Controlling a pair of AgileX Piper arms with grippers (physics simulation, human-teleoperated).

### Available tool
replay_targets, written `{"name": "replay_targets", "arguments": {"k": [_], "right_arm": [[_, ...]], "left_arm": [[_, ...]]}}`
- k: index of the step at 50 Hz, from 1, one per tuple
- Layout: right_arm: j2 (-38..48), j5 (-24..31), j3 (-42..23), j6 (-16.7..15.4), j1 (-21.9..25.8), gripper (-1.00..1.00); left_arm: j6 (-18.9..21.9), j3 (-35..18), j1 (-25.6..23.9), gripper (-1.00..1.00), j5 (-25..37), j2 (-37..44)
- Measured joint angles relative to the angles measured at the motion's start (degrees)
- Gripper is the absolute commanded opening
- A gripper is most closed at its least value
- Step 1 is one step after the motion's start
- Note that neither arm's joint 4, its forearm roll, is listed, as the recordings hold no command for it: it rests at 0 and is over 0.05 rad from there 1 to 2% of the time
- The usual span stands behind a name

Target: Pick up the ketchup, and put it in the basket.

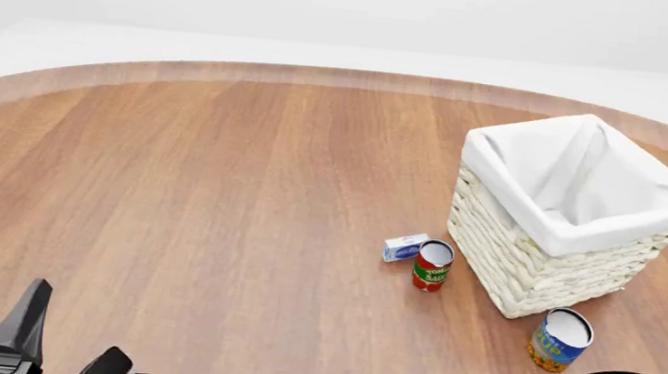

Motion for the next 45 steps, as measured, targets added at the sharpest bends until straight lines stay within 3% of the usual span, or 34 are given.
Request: {"name": "replay_targets", "arguments": {"k": [23,24,45], "right_arm": [[4.3,0.7,-2.6,0.5,0.2,1.00],[4.4,0.7,-2.7,0.5,0.2,-1.00],[3.4,-0.5,-1.5,-0.9,-1.0,-1.00]], "left_arm": [[0.0,0.0,0.0,1.00,0.0,0.0],[0.0,0.0,0.0,1.00,0.0,0.0],[0.0,0.0,0.0,1.00,0.0,0.0]]}}
